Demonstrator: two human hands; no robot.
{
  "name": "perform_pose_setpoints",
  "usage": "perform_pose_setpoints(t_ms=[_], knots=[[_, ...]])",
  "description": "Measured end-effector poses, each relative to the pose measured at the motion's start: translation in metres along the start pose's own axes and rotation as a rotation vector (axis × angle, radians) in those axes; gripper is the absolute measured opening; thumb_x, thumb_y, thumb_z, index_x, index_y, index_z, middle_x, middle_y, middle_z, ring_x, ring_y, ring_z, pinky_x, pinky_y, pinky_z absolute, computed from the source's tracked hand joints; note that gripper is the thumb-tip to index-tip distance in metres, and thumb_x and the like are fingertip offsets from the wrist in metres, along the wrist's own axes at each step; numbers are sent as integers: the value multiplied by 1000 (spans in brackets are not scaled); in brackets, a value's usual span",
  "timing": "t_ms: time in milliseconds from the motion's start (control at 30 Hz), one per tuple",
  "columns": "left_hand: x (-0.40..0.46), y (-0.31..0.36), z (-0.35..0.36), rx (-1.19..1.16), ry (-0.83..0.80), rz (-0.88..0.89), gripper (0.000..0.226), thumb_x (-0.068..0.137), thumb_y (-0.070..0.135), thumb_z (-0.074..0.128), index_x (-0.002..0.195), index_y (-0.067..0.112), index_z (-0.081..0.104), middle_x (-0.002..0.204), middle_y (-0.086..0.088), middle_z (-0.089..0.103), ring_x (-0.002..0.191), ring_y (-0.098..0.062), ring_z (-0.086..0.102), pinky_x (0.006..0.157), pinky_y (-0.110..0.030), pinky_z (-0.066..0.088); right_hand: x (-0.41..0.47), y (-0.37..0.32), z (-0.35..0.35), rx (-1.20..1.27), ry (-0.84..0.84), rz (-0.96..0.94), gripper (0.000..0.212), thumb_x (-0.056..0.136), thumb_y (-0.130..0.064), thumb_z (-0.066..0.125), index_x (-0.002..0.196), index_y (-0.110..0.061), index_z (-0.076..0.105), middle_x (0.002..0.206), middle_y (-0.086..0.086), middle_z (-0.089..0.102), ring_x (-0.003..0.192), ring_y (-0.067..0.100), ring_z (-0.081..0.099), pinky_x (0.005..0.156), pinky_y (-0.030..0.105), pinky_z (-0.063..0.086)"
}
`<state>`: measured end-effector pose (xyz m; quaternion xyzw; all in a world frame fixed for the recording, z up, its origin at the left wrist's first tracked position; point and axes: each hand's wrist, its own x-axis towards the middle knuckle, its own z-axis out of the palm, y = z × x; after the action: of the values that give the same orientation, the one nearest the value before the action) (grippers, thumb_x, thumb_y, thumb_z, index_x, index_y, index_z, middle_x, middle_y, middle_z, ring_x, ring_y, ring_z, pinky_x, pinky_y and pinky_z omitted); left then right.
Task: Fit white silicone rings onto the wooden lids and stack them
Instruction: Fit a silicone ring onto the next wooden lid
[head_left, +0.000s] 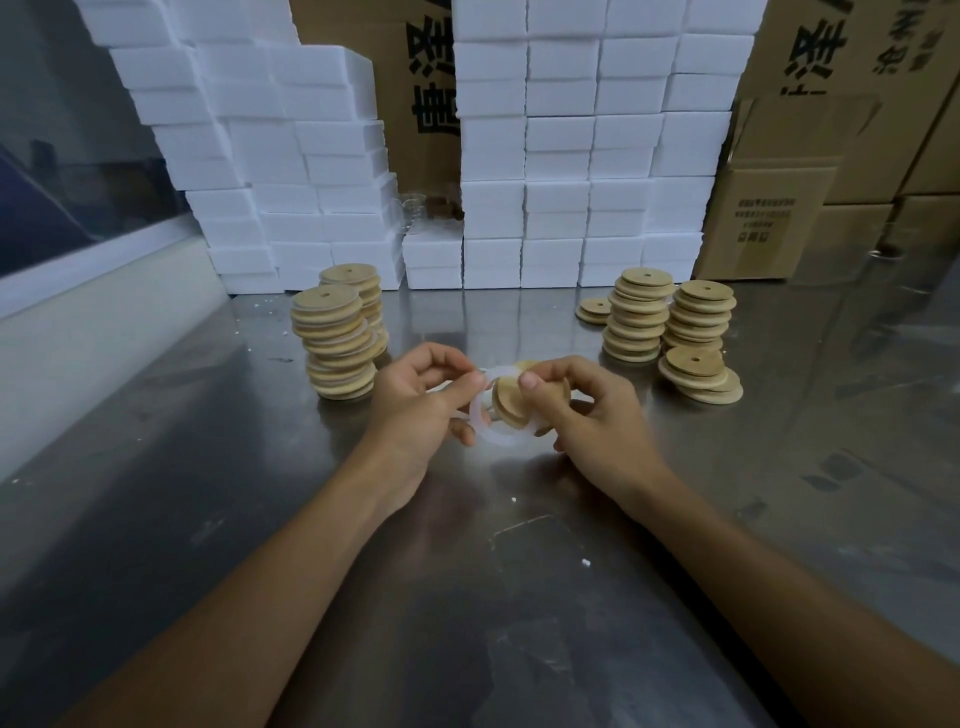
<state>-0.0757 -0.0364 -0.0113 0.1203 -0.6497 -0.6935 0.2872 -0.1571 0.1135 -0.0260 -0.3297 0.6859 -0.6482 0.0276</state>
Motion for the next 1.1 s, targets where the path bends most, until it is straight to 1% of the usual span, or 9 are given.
perform_pose_setpoints(t_ms=[133,200,300,367,467,600,700,800,1100], knots=[[1,-3,1,62,44,2,11,88,0,68,85,9,61,85,-14,70,65,-23,62,41,-24,47,-1,2,2,-44,-25,-14,16,94,-22,65,86,-9,70,77,1,68,64,6,63,52,14,45],[2,-6,0,145,49,-2,10,86,7,71,86,12,63,87,-8,69,65,-22,62,42,-26,46,0,2,1,-69,-3,-28,17,96,-23,62,86,-10,68,77,4,68,65,10,63,53,23,48],[3,-10,1,191,-84,-142,19,89,21,71,107,15,65,97,-7,71,70,-24,69,43,-27,48,1,2,0,-91,21,-48,17,98,-24,59,90,-9,64,80,10,69,71,25,64,62,42,53],[2,-12,3,190,-149,-187,26,91,24,68,115,14,64,96,-9,74,70,-27,72,44,-27,49,-1,2,0,-92,6,-67,15,98,-25,58,91,-12,61,75,9,68,65,22,62,61,44,52],[1,-14,3,167,-89,-104,21,90,19,69,110,12,67,96,-10,74,71,-23,72,46,-27,51,-3,4,2,-145,-44,-86,11,99,-28,57,93,-19,57,73,10,68,64,26,63,60,49,53],[3,-16,1,203,28,74,6,87,10,72,84,15,71,84,-8,72,63,-20,70,47,-26,54,-1,7,4,-207,-37,-66,6,96,-26,62,93,-22,60,83,-2,72,76,13,70,67,38,59],[3,-18,2,256,-3,147,10,87,11,72,84,20,72,77,-1,73,67,-18,72,51,-27,56,0,8,3,-248,-19,-121,5,95,-24,64,96,-19,64,86,-12,71,83,1,68,68,20,56],[2,-20,4,292,-51,208,10,91,14,68,88,21,73,78,1,74,70,-18,73,53,-29,58,0,8,3,-270,1,-151,7,96,-23,63,96,-17,65,84,-17,69,83,-3,67,65,13,51],[4,-22,1,259,1,197,18,90,6,67,79,20,64,72,4,73,65,-16,73,46,-26,55,0,8,1,-208,31,-60,3,93,-20,67,90,-20,65,83,-6,75,78,9,72,68,37,61]])
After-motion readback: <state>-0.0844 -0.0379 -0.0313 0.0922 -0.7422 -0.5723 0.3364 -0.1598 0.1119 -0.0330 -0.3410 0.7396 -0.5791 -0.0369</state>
